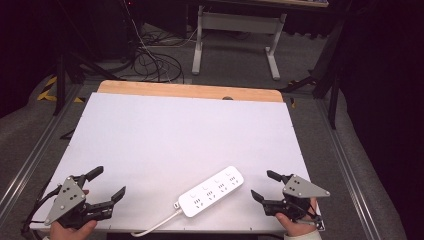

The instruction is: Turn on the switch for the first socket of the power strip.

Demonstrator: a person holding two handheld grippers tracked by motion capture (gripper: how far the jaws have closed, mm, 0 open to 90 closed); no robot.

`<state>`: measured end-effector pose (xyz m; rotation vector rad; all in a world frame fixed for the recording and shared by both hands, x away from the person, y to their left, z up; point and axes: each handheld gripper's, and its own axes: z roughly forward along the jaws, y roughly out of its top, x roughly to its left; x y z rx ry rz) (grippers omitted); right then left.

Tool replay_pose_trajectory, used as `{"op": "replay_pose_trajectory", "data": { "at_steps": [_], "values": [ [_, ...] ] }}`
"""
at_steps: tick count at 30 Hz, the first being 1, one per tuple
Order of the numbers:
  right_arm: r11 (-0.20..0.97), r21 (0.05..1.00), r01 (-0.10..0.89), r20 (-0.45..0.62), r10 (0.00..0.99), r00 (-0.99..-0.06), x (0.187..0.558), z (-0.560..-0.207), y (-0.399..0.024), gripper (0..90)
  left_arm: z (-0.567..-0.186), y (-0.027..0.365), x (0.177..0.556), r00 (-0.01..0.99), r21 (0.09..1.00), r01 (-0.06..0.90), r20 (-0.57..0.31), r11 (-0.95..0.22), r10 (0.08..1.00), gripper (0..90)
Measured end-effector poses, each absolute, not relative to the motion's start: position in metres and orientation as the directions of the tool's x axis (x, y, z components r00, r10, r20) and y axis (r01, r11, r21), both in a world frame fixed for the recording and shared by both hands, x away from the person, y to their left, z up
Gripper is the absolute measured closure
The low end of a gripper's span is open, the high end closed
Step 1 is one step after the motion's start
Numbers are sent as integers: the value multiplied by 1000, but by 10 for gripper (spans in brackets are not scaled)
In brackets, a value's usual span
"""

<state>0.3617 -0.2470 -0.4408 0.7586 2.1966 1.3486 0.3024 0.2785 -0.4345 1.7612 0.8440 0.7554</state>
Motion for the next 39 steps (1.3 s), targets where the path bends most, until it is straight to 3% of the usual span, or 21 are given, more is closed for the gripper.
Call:
{"op": "replay_pose_trajectory", "data": {
  "at_steps": [17, 39],
  "values": [
    [392, 893, 223, -76, 618, -782, 371, -420, -229, 209, -435, 277, 302, 563, 943, 192, 121, -271, 817, 161],
    [417, 896, 156, -93, 518, -850, 383, -393, -180, 223, -435, 277, 302, 560, 943, 193, 122, -272, 819, 161]
  ]
}}
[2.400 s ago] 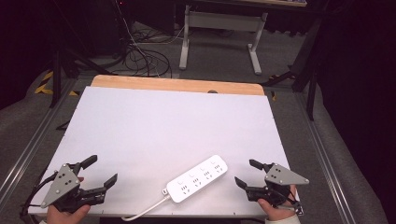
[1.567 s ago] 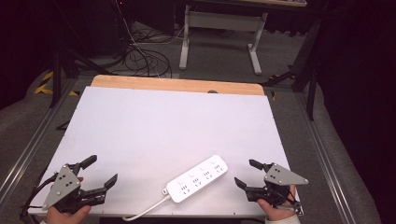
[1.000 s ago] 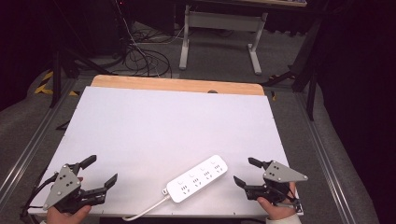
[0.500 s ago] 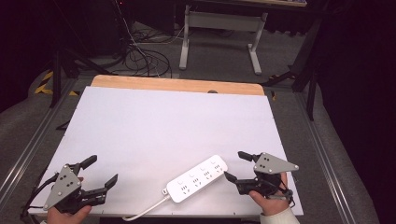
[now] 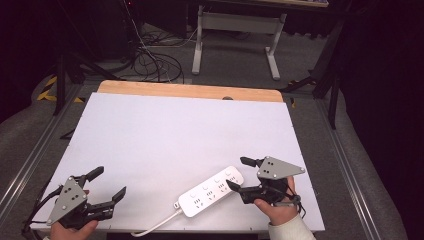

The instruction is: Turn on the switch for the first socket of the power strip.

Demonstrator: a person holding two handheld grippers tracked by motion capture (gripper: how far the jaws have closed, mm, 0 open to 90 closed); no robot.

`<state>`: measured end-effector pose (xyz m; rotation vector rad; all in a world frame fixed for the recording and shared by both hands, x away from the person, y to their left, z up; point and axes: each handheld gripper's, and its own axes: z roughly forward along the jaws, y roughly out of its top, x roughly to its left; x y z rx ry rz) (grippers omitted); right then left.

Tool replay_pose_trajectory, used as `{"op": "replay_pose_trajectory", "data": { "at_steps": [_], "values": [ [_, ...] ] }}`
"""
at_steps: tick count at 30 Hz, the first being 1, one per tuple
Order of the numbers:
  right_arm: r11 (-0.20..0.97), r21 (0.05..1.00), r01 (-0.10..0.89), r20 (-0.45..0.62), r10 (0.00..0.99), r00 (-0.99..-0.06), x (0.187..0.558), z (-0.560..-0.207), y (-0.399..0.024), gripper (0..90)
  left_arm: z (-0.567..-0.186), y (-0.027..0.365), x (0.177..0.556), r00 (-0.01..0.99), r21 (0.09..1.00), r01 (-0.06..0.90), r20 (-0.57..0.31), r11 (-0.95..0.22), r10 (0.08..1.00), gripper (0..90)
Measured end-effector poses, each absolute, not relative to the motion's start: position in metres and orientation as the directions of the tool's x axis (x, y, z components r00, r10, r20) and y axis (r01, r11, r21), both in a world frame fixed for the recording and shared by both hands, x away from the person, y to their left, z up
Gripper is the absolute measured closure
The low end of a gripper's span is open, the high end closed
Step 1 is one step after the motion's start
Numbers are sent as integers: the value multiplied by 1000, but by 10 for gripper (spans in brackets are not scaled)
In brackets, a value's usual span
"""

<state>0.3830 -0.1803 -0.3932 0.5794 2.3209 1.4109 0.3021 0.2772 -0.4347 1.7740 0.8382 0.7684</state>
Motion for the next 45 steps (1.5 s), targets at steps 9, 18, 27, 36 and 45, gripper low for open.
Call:
{"op": "replay_pose_trajectory", "data": {
  "at_steps": [9, 18, 27, 36, 45],
  "values": [
    [428, 894, 133, -102, 483, -870, 385, -388, -161, 224, -435, 277, 302, 563, 942, 196, 119, -271, 818, 161],
    [442, 890, 113, -109, 448, -887, 388, -383, -142, 225, -435, 277, 302, 566, 943, 196, 116, -270, 816, 161],
    [466, 876, 127, -92, 419, -903, 390, -380, -134, 343, -435, 277, 302, 571, 943, 197, 114, -270, 813, 161],
    [503, 855, 124, -87, 376, -923, 390, -378, -122, 531, -435, 277, 302, 572, 941, 196, 119, -277, 812, 161],
    [482, 862, 153, -22, 339, -941, 391, -383, -115, 804, -435, 277, 302, 571, 940, 196, 120, -277, 812, 161]
  ]
}}
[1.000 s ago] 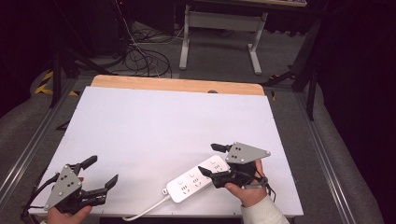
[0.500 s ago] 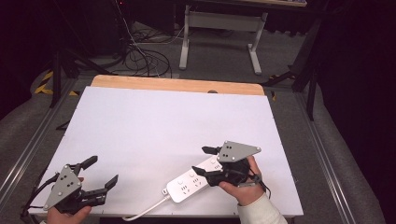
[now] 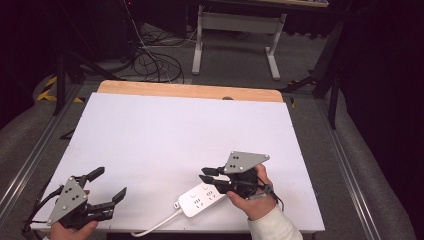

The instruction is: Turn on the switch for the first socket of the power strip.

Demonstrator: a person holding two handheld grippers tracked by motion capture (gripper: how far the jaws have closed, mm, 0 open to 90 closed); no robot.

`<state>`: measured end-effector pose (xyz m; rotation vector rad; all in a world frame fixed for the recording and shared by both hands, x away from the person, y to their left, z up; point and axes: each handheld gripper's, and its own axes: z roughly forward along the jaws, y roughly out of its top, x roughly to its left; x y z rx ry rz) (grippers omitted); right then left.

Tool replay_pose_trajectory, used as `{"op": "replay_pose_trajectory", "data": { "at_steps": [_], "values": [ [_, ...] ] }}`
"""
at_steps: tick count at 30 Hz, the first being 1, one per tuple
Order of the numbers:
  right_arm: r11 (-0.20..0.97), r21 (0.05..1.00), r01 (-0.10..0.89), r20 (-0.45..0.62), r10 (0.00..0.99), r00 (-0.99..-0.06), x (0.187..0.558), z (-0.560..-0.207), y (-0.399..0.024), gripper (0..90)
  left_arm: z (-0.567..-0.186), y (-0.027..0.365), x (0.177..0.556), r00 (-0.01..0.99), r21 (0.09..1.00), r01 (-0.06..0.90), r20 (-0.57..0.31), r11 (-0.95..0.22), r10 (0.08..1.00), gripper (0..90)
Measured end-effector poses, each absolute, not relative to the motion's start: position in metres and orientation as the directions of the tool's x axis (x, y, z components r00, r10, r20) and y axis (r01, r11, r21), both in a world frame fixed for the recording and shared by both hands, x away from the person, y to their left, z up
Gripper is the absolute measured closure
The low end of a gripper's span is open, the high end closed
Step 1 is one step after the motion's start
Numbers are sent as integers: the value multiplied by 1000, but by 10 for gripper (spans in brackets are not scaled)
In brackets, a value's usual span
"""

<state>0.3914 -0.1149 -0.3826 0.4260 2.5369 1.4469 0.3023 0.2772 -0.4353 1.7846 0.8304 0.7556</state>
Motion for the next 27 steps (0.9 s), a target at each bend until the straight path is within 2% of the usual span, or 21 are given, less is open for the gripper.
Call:
{"op": "replay_pose_trajectory", "data": {
  "at_steps": [3, 4, 19, 27],
  "values": [
    [500, 851, 158, -20, 333, -943, 391, -384, -112, 856, -435, 277, 302, 571, 940, 196, 121, -278, 812, 161],
    [515, 842, 158, -26, 332, -943, 391, -385, -109, 900, -435, 277, 302, 571, 940, 196, 121, -278, 812, 161],
    [625, 749, 220, 23, 308, -951, 396, -409, -81, 900, -436, 277, 302, 573, 940, 195, 123, -280, 810, 161],
    [677, 700, 229, 12, 310, -951, 398, -420, -72, 900, -436, 276, 303, 572, 939, 196, 124, -282, 811, 162]
  ]
}}
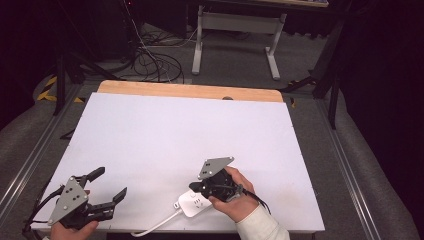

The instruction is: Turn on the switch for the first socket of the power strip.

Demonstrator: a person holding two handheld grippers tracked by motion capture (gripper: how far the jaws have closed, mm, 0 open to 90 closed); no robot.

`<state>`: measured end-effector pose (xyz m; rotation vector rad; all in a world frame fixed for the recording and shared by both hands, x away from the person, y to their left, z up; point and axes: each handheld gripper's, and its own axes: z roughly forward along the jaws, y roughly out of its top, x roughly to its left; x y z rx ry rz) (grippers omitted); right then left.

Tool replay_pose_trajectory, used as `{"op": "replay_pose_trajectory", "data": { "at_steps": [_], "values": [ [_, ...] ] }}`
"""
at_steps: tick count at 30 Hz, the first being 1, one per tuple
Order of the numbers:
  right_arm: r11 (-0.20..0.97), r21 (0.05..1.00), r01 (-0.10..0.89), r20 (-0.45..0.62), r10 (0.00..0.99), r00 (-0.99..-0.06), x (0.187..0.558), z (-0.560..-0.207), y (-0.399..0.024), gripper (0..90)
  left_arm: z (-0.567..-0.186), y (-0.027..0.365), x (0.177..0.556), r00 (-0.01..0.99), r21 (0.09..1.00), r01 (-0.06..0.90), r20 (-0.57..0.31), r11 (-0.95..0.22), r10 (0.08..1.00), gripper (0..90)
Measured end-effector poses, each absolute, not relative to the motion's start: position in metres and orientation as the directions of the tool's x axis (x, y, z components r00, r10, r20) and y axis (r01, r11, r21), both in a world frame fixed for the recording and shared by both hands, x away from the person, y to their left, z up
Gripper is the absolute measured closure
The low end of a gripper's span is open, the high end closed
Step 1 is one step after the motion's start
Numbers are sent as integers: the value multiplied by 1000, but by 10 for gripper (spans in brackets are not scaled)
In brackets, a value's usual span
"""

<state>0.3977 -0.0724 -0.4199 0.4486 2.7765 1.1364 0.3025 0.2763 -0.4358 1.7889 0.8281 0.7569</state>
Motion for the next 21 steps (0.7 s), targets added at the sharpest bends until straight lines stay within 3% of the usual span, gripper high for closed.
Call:
{"op": "replay_pose_trajectory", "data": {
  "at_steps": [21],
  "values": [
    [753, 611, 244, -5, 311, -950, 399, -440, -59, 900, -436, 276, 303, 572, 937, 195, 133, -291, 809, 164]
  ]
}}
